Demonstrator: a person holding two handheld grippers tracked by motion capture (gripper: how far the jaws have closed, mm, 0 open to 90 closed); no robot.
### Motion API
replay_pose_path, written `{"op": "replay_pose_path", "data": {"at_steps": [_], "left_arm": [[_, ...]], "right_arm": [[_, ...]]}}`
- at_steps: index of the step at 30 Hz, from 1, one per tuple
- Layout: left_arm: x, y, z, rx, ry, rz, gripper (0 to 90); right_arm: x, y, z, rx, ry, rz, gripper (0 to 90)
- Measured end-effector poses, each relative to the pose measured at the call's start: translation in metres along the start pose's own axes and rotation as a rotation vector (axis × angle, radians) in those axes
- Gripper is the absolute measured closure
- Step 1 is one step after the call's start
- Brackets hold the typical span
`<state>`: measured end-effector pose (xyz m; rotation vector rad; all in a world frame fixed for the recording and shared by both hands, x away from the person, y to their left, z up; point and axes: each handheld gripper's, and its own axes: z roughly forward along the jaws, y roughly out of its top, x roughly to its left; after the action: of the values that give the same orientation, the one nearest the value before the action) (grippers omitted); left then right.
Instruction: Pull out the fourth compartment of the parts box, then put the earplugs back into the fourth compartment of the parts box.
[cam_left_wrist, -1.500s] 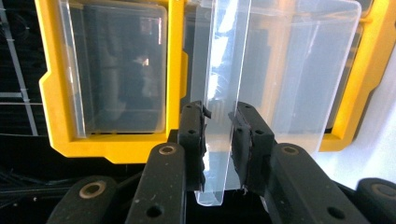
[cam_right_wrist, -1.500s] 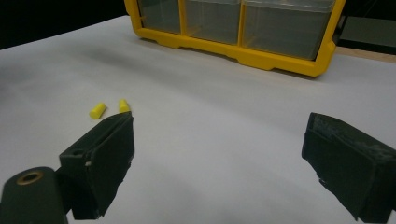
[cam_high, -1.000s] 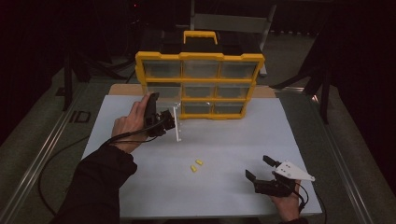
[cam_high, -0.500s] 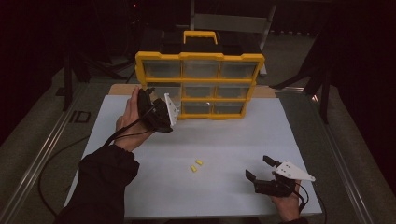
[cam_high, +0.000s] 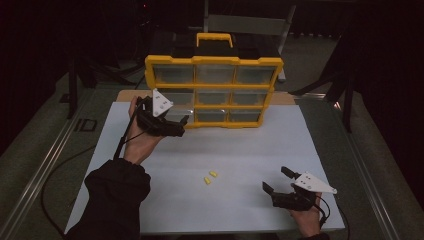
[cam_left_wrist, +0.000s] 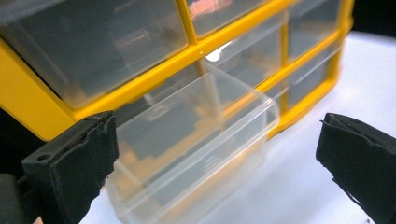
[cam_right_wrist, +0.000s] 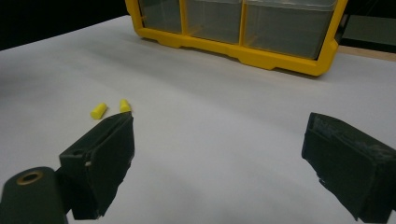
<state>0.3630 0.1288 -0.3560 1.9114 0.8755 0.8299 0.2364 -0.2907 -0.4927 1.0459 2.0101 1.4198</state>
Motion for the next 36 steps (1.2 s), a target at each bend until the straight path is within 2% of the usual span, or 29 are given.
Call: {"op": "replay_pose_path", "data": {"at_steps": [1, 2, 6, 11, 17, 18, 21, 25, 30, 31, 32, 33, 36], "left_arm": [[0.005, -0.005, -0.003, -0.034, -0.024, -0.069, 0.2], [0.005, -0.005, -0.003, -0.034, -0.024, -0.069, 0.2], [0.011, -0.018, -0.017, -0.089, -0.033, -0.104, 0.2], [0.017, -0.032, -0.033, -0.113, -0.016, -0.109, 0.2], [0.022, -0.047, -0.048, -0.110, 0.027, -0.098, 0.1], [0.024, -0.053, -0.054, -0.112, 0.043, -0.098, 0.2], [0.025, -0.064, -0.061, -0.114, 0.055, -0.106, 0.1], [0.026, -0.076, -0.067, -0.109, 0.060, -0.120, 0.2], [0.027, -0.096, -0.075, -0.107, 0.072, -0.159, 0.1], [0.026, -0.104, -0.078, -0.113, 0.074, -0.163, 0.1], [0.026, -0.104, -0.078, -0.113, 0.074, -0.163, 0.1], [0.024, -0.111, -0.081, -0.117, 0.077, -0.159, 0.1], [0.022, -0.119, -0.083, -0.130, 0.072, -0.169, 0.1]], "right_arm": [[0.000, 0.000, 0.000, 0.000, -0.001, 0.000, 9.1], [0.000, 0.000, 0.000, 0.000, -0.001, 0.000, 9.1], [-0.001, 0.000, 0.000, -0.001, 0.002, 0.007, 9.1], [-0.002, 0.000, 0.000, -0.004, 0.004, 0.011, 9.1], [-0.003, 0.000, -0.001, -0.010, 0.001, 0.020, 9.1], [-0.003, 0.000, 0.000, -0.009, 0.001, 0.017, 9.1], [-0.002, 0.000, 0.000, -0.004, 0.001, 0.010, 9.1], [-0.002, 0.000, 0.001, -0.005, -0.003, 0.017, 9.1], [-0.006, 0.001, 0.000, -0.008, 0.003, 0.033, 9.1], [-0.006, 0.002, 0.000, -0.009, 0.001, 0.037, 9.1], [-0.006, 0.002, 0.000, -0.009, 0.001, 0.037, 9.1], [-0.007, 0.002, -0.001, -0.013, 0.011, 0.052, 9.1], [-0.008, 0.004, -0.002, -0.011, 0.014, 0.049, 9.1]]}}
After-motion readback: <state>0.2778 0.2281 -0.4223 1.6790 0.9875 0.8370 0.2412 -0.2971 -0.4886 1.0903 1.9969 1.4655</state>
